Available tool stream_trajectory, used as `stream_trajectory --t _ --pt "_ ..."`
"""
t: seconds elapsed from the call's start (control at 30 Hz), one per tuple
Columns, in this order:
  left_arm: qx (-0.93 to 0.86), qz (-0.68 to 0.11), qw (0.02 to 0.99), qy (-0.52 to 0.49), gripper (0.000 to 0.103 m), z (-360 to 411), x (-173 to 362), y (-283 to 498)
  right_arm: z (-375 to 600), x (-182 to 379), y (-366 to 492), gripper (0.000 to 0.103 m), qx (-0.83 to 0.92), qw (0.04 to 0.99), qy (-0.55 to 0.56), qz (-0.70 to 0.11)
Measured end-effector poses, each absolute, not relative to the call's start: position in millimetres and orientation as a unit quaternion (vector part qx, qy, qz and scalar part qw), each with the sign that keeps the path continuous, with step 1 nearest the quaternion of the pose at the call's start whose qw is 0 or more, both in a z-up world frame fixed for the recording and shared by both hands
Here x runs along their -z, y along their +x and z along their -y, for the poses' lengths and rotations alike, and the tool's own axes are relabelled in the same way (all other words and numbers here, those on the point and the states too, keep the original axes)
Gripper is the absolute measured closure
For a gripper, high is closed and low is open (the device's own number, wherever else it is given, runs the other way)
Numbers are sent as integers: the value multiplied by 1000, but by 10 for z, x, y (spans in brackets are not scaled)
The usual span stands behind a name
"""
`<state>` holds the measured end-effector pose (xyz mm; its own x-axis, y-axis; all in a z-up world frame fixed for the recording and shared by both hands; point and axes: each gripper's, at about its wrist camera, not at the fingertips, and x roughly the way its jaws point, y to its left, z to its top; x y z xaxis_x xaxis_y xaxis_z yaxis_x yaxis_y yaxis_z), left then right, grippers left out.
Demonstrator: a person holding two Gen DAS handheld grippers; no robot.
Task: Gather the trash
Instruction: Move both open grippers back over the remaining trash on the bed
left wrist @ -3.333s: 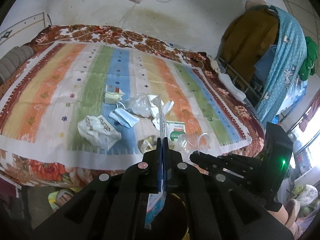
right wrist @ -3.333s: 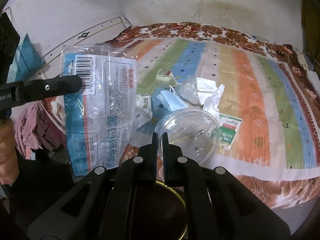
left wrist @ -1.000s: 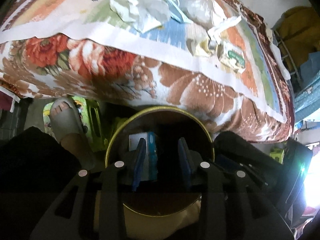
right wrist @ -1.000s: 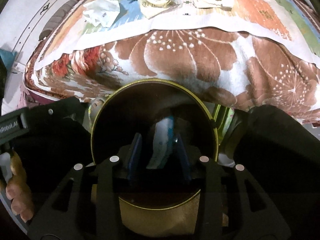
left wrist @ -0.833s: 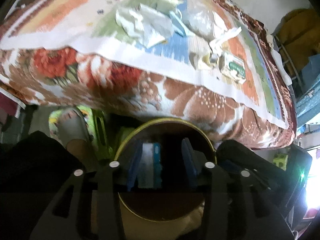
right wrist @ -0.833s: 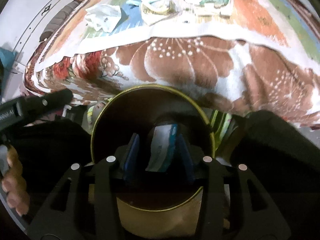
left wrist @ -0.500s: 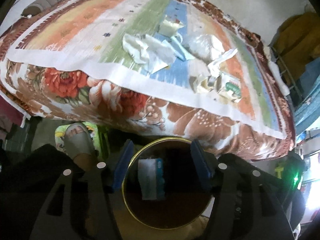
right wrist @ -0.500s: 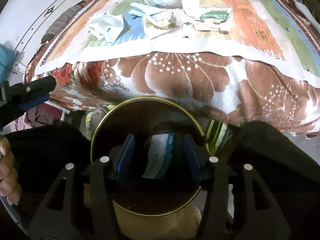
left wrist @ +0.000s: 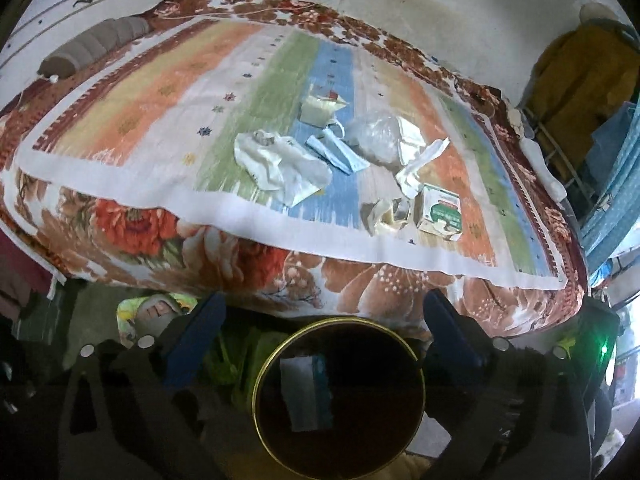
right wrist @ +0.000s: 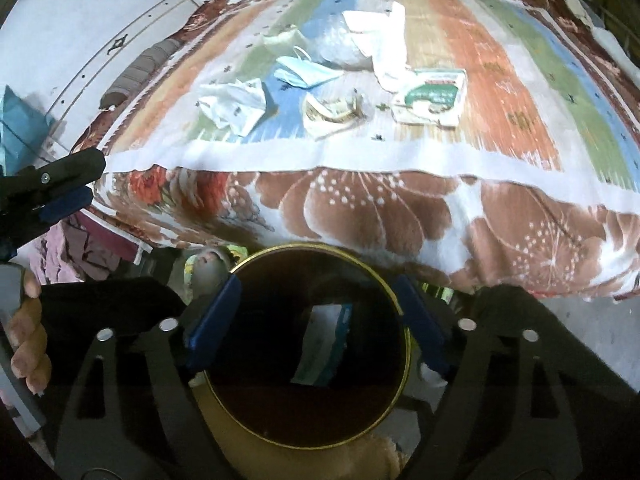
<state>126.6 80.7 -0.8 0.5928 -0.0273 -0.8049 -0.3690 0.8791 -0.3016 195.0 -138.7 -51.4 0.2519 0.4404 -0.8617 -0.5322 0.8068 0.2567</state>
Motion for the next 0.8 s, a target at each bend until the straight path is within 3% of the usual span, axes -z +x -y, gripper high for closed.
stream_trajectory --t 0.17,0.8 --pt "-109 -441 865 -212 6 -857 -66 1374 1330 434 2034 9 -314 793 -47 -519" --pt "-97 -479 850 -198 6 -1313 -61 1996 1023 170 2375 9 -335 805 -83 -483"
